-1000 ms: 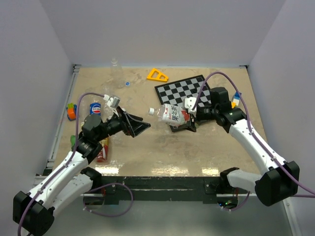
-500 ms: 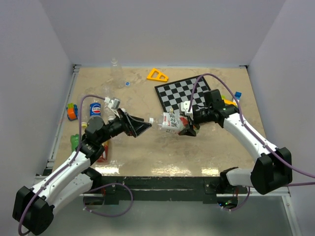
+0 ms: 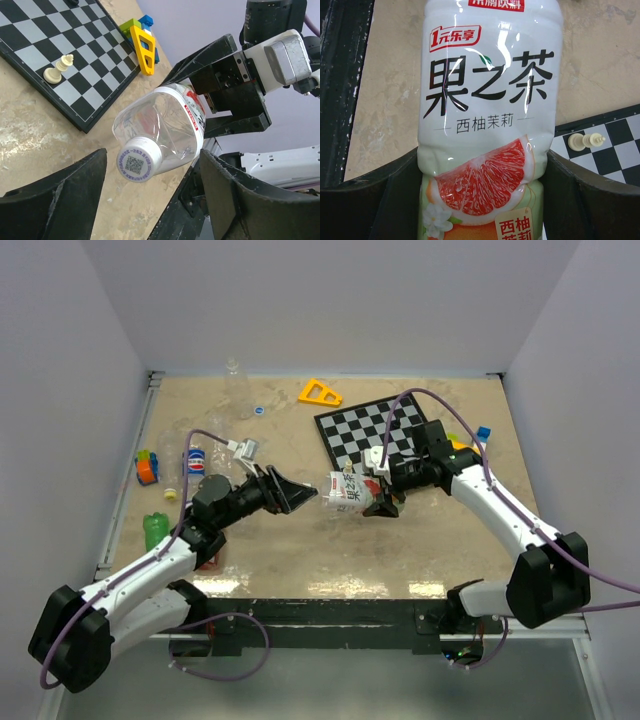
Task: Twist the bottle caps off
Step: Pick up the plastic bottle at the center of the board.
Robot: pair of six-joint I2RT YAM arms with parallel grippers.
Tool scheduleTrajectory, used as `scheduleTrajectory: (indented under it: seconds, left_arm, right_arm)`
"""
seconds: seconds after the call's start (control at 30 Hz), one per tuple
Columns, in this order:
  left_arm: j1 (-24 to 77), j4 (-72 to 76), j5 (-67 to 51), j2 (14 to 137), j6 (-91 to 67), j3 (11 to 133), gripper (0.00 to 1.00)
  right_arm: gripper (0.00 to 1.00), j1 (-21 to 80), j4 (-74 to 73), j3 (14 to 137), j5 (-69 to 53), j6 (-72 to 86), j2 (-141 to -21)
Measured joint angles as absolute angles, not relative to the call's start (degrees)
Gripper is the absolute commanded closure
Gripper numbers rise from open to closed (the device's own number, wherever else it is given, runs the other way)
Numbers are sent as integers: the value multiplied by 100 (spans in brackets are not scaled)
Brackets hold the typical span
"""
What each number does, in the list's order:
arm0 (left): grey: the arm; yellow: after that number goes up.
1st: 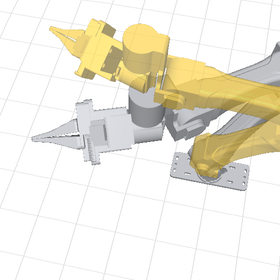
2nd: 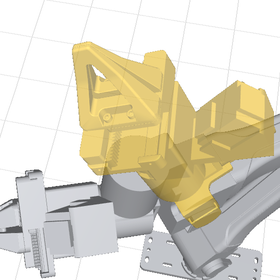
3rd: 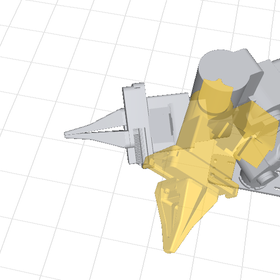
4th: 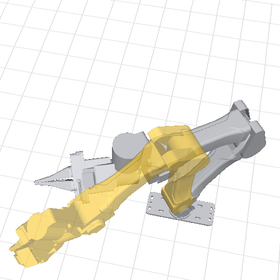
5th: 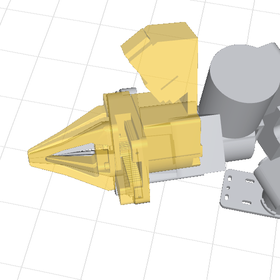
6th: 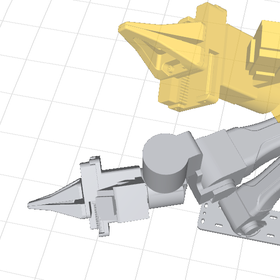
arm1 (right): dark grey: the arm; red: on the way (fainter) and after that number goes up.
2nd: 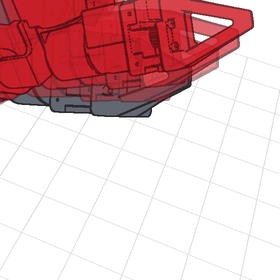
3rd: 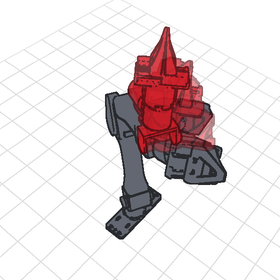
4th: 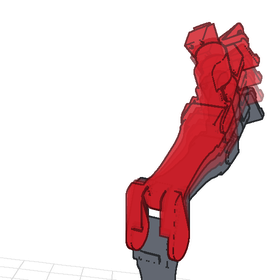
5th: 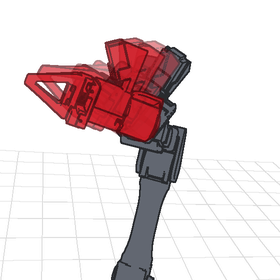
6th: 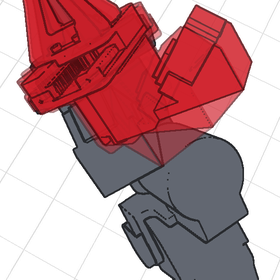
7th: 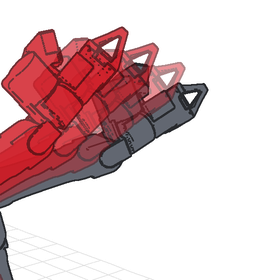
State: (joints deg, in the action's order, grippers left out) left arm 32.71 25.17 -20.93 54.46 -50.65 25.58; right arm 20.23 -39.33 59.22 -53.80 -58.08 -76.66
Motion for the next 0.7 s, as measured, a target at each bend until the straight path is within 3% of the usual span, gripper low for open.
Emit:
scheduleTrajectory:
  seconds: [0.33,0.53,0.6,0.7]
  left_arm:
    - [3428,2624,-1743,5540,-5210,2558,51]
    - [3424,2749,-1640,5664,-5290,2558,97]
    - [3424,2799,-1647,5690,-5317,2558,100]
    - [3424,2803,-1673,5699,-5273,2561,100]
  right_arm:
    - [90,2023,-3940,5922,-5422,-5806,-7671]
    - [87,2008,-3957,5924,-5500,-5822,-7675]
    - [79,1997,-3962,5924,-5500,-5835,-7675]
    - [49,1990,-3964,5924,-5498,-5852,-7675]
